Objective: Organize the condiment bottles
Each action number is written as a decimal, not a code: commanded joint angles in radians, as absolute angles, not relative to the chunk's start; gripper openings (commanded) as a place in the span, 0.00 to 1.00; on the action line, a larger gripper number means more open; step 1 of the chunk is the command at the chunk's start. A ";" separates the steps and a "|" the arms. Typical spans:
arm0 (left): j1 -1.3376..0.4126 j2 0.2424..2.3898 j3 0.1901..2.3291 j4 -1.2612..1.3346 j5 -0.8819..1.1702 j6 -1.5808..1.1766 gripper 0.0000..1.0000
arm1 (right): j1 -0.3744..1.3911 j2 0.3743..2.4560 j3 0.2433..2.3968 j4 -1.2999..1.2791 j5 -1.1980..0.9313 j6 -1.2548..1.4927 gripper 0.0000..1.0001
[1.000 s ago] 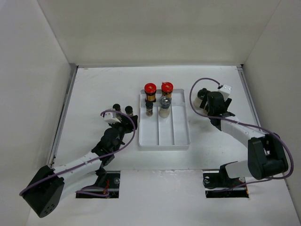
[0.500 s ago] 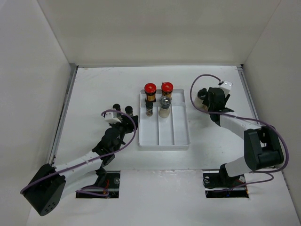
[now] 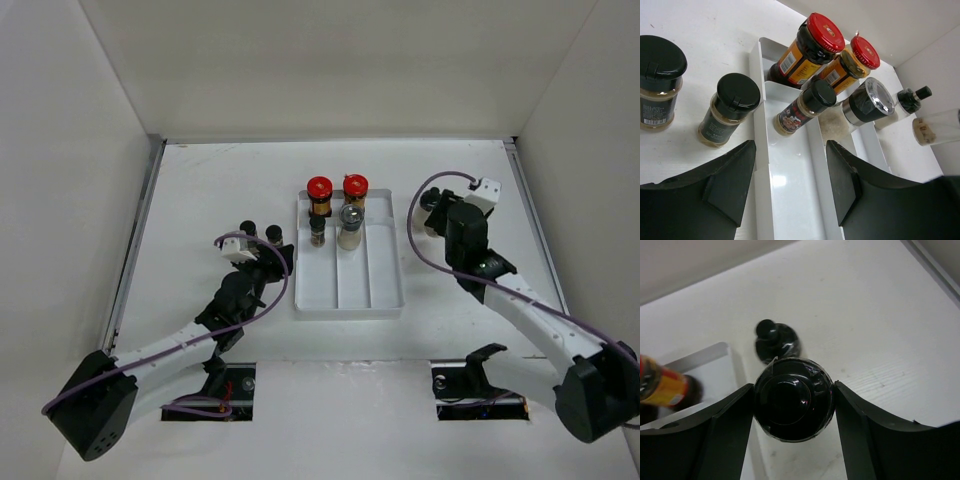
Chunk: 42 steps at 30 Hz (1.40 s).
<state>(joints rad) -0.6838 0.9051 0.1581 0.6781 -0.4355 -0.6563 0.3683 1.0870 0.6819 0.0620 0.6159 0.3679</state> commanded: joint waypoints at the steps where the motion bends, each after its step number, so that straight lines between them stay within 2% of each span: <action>1: -0.689 0.879 0.150 0.738 -0.428 -0.661 0.57 | 0.448 1.032 0.729 0.048 0.631 0.408 0.52; 12: -0.688 0.853 0.144 0.724 -0.434 -0.650 0.57 | 0.626 1.331 0.896 0.192 0.538 0.422 0.52; 23: -0.685 0.859 0.141 0.729 -0.431 -0.655 0.57 | 0.637 1.512 0.907 0.256 0.555 0.423 0.55; 26: -0.685 0.870 0.143 0.733 -0.428 -0.657 0.57 | 0.637 1.532 0.904 0.265 0.561 0.419 0.63; 30: -0.685 0.868 0.140 0.735 -0.434 -0.657 0.57 | 0.633 1.508 0.913 0.253 0.552 0.408 0.88; 33: -0.683 0.877 0.141 0.738 -0.433 -0.658 0.57 | 0.614 1.433 0.904 0.239 0.535 0.393 0.95; 36: -0.683 0.882 0.143 0.741 -0.430 -0.658 0.57 | 0.547 1.352 0.876 0.235 0.497 0.390 0.93; 40: -0.685 0.887 0.144 0.742 -0.430 -0.660 0.57 | 0.423 1.321 0.864 0.184 0.495 0.390 0.75; 42: -0.686 0.888 0.144 0.742 -0.428 -0.660 0.57 | 0.387 1.333 0.879 0.144 0.534 0.385 0.76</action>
<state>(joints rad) -0.6834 0.8864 0.1562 0.6785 -0.4358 -0.6556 0.4267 1.3220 0.8665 0.1852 0.5037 0.3927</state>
